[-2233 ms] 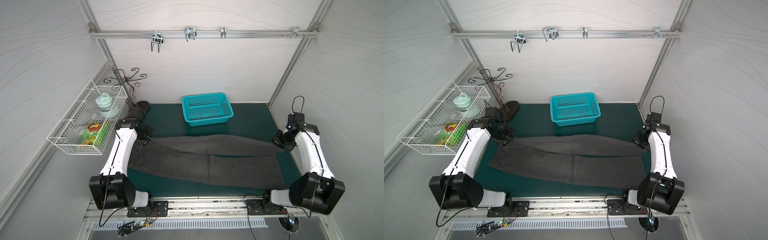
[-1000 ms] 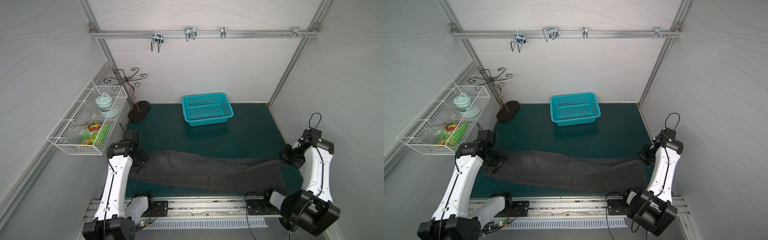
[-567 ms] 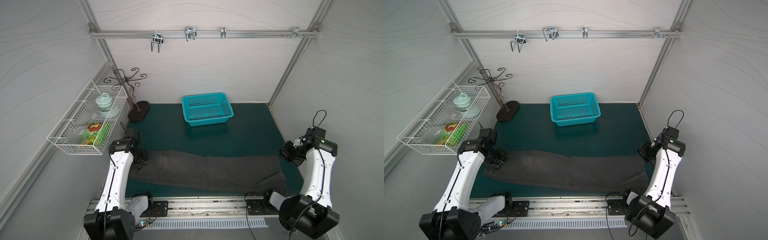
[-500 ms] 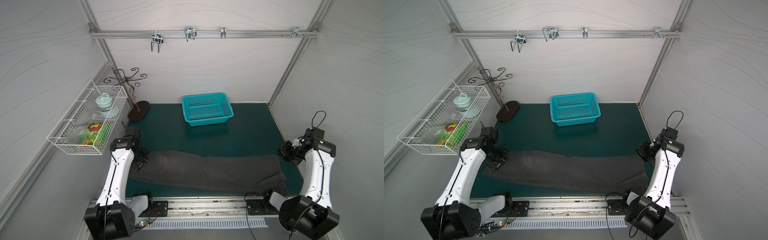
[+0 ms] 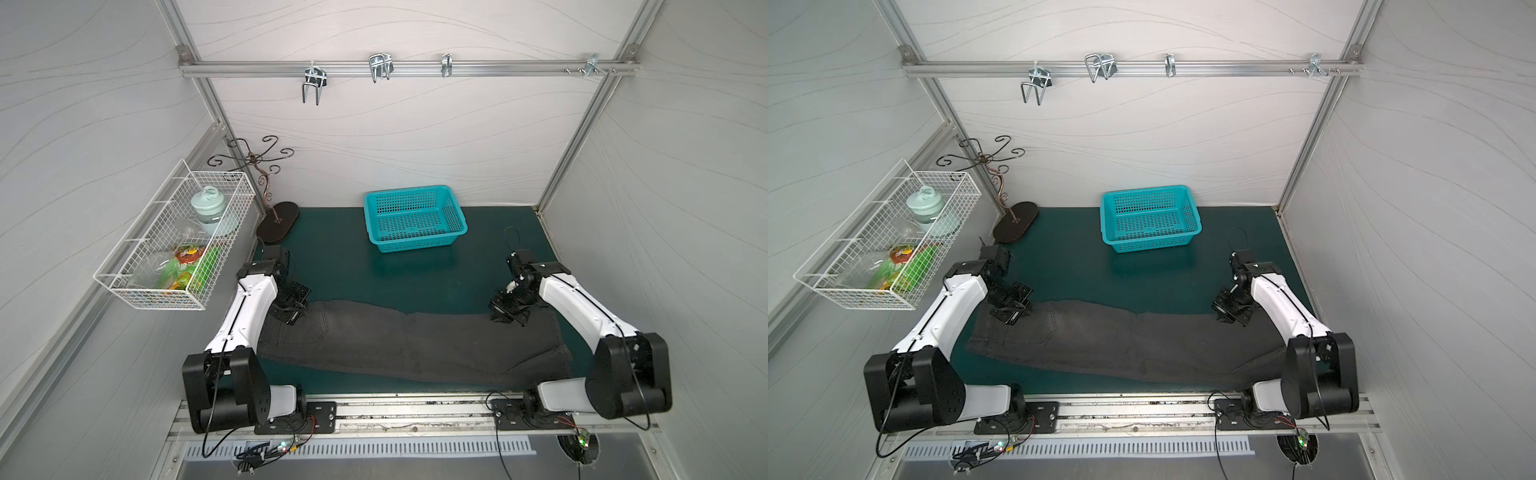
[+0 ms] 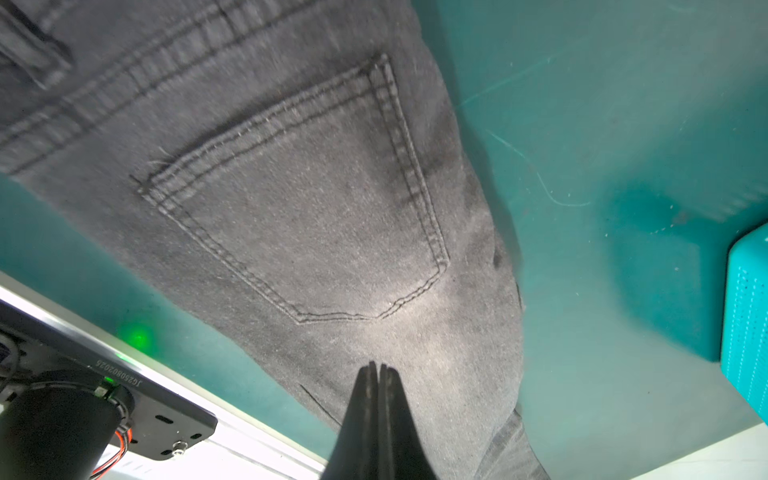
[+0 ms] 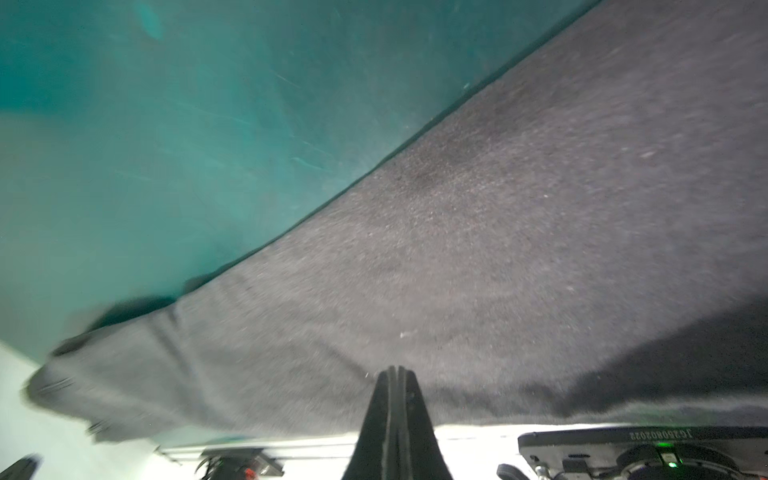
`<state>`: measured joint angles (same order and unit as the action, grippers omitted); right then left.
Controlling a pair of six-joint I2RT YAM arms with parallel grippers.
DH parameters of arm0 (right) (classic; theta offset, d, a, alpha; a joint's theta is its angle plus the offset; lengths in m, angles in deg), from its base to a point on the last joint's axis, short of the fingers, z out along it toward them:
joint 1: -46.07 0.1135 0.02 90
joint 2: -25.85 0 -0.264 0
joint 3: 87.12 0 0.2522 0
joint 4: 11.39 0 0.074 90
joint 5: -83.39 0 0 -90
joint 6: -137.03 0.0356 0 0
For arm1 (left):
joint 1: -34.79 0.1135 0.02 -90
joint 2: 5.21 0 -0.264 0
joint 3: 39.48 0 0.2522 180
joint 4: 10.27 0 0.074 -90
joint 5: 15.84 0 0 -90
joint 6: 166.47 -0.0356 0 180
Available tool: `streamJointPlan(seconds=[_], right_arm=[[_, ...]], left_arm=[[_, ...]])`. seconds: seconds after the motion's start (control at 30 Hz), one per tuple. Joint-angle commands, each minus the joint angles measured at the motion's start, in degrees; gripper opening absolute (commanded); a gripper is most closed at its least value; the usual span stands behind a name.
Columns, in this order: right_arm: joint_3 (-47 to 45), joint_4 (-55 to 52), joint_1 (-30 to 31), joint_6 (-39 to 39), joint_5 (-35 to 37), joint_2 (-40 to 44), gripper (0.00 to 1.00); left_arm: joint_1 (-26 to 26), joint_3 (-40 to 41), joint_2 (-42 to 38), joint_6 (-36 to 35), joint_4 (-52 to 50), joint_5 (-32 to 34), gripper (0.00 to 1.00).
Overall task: Roll up the long pants
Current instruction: Move the long pant to the center of the board.
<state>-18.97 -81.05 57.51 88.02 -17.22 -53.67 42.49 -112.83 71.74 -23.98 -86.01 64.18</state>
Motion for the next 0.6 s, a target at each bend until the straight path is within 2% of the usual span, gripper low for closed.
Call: streamJointPlan(seconds=[0.0,0.27,0.43,0.57], right_arm=[[-2.67,1.35,2.98,4.76,2.83,-1.08,0.0],[-8.63,4.79,10.34,9.93,4.21,-3.3,0.0],[-10.53,8.57,11.41,10.95,4.09,-9.04,0.0],[-6.91,7.42,11.25,10.95,6.54,-15.09,0.0]], left_arm=[[-0.63,1.02,0.31,0.07,-0.02,-0.63,0.0],[-2.34,3.37,1.34,0.38,-1.05,0.31,0.0],[-2.78,5.4,3.83,0.99,1.35,-0.24,0.0],[-3.29,4.83,8.67,1.21,5.14,-1.68,0.0]])
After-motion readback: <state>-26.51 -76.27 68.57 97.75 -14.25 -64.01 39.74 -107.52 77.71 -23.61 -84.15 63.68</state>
